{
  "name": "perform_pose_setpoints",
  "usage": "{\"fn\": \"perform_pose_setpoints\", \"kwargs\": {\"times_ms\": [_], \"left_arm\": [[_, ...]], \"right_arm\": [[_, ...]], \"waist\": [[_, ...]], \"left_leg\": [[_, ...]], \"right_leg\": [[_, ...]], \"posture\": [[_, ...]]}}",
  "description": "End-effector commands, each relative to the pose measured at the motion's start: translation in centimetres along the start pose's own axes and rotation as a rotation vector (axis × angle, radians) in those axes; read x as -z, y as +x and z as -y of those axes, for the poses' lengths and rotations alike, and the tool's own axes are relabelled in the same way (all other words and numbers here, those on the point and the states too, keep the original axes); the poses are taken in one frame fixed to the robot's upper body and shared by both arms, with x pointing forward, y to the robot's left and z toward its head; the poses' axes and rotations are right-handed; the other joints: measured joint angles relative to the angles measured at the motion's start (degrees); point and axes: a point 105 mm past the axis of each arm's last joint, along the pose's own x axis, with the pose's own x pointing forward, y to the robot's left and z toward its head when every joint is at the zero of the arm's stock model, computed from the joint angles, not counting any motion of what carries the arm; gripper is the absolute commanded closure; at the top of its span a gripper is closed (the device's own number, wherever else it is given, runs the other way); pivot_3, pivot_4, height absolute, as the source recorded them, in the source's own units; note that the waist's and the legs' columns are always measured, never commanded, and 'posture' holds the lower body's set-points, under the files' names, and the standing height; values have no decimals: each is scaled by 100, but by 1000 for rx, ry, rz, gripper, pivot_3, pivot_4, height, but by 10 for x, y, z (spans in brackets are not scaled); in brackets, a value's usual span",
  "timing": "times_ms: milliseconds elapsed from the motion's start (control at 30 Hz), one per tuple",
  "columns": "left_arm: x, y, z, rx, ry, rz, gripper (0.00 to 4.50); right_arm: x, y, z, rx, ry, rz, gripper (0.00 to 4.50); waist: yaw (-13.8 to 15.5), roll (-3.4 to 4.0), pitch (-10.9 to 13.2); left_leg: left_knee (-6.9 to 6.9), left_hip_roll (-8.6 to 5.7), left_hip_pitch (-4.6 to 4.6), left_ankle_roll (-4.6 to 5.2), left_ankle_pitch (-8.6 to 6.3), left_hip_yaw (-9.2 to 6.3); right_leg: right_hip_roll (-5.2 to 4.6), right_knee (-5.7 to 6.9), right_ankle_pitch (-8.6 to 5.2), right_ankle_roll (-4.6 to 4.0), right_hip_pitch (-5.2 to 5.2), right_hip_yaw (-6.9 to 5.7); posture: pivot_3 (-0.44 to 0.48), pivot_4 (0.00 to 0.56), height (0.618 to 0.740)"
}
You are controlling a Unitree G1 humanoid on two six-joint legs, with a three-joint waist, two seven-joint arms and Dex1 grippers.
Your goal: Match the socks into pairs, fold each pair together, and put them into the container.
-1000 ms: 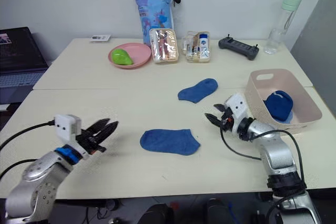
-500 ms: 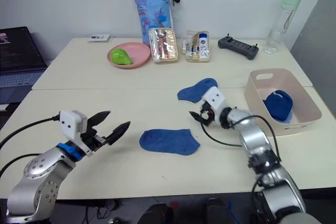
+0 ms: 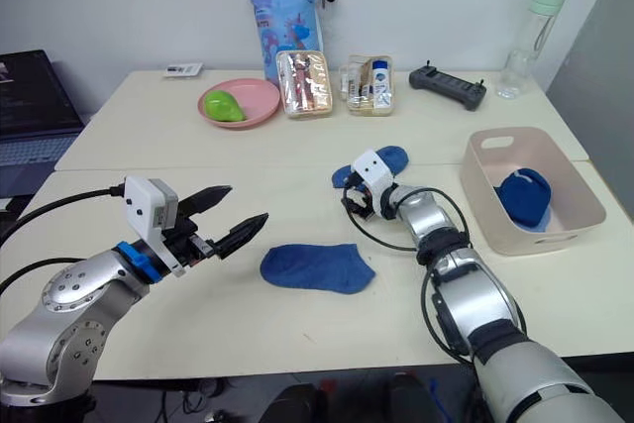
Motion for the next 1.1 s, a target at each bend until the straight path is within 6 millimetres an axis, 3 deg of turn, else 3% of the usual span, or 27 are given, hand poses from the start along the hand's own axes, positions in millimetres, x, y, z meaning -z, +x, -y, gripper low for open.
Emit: {"fn": "perform_pose_setpoints", "kwargs": {"times_ms": [33,300,433,600,733,867,1067,1100], "left_arm": [[-12,-2,4,-1,30,40,0],[-12,-2,6,-10,26,46,0],[-11,-4,6,-4,14,37,0],[-14,-15,-3,4,-55,16,0],[-18,-25,-25,-8,-105,-11,0],[-14,-15,-28,37,-115,-50,0],[-2,-3,-25,85,-104,-105,0],[5,8,-24,109,-92,-132,0]], "right_arm": [[-4,0,9,44,15,12,1680],[-3,-2,17,81,53,15,4479],[-16,-2,6,-20,36,84,4479],[-33,-14,-19,-252,-298,168,4479],[-51,-57,-48,-530,-399,344,4479],[-33,-105,-79,-777,-402,326,4479],[-29,-127,-95,-845,-388,307,4479],[-21,-130,-102,-869,-408,305,4479]], "waist": [[2,0,0],[2,0,0],[0,1,0],[-12,3,2],[21,6,6],[46,12,9],[-1,11,9],[7,12,10]], "left_leg": [[0,0,2,-2,1,-1],[-2,0,2,-3,3,-2],[-3,0,2,-3,3,-1],[-4,2,0,-3,3,-2],[-4,4,-4,-3,3,-14],[-4,1,-7,-3,3,-20],[-5,4,7,-4,3,-20],[-6,6,7,-4,4,-21]], "right_leg": [[0,2,0,-1,1,-1],[0,1,1,-2,2,-1],[0,1,1,-2,2,-1],[2,1,0,-2,-2,-3],[3,-3,0,-1,1,-11],[0,-10,-1,1,5,-16],[3,2,1,-3,2,-12],[5,2,1,-4,2,-14]], "posture": [[0,150,740],[0,150,740],[0,150,740],[0,150,740],[0,150,740],[0,150,740],[0,150,740],[0,150,740]]}}
